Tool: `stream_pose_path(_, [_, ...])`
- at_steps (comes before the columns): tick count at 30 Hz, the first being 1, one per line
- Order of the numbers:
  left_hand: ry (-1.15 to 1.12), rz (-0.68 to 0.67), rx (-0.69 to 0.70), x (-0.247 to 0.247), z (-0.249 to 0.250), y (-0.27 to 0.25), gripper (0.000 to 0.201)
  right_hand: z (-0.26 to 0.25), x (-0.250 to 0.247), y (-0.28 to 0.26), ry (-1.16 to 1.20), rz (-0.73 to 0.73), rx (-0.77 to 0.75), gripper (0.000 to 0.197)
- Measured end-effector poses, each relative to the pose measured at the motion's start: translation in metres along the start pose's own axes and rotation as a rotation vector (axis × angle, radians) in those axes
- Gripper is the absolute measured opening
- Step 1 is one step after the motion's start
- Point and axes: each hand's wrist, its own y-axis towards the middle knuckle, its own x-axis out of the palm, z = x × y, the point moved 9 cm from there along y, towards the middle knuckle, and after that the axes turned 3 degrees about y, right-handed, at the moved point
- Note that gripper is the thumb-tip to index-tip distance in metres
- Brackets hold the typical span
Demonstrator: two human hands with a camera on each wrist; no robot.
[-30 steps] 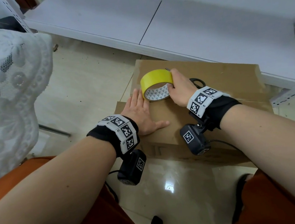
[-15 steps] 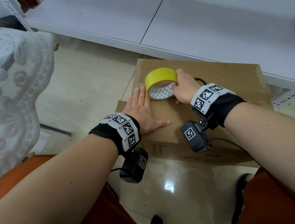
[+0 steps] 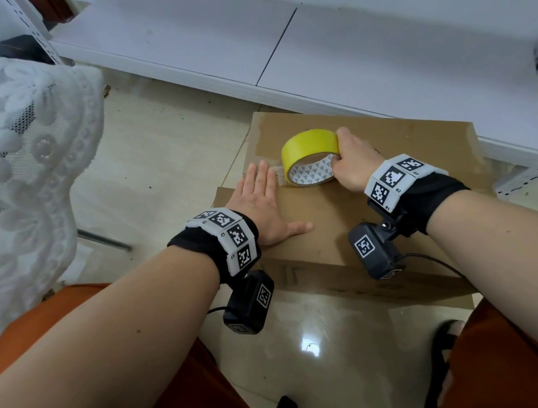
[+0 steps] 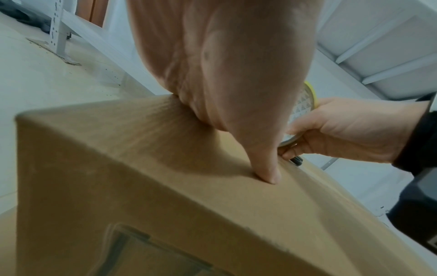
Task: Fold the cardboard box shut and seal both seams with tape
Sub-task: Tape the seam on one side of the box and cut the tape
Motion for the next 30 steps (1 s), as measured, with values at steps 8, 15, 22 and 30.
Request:
stream_pose_path(8, [0.006, -0.001, -0.005, 0.001, 0.000, 0.001, 0.120, 0.003, -0.004, -0.003, -0.047, 0.023, -0.003, 0.011])
stream_pose_path(15, [0.004, -0.005, -0.001, 0.000, 0.001, 0.001, 0.120, 0.007, -0.008, -0.006, -0.059, 0.023, 0.002, 0.013])
stream_pose_path(22, [0.012, -0.006, 0.003, 0.000, 0.002, 0.001, 0.120, 0.011, -0.014, -0.010, -0.080, 0.033, 0.015, 0.013])
stream_pose_path(30, [0.017, 0.000, 0.006, 0.000, 0.001, 0.002, 0.120, 0.012, -0.026, -0.016, -0.120, 0.047, 0.039, 0.017])
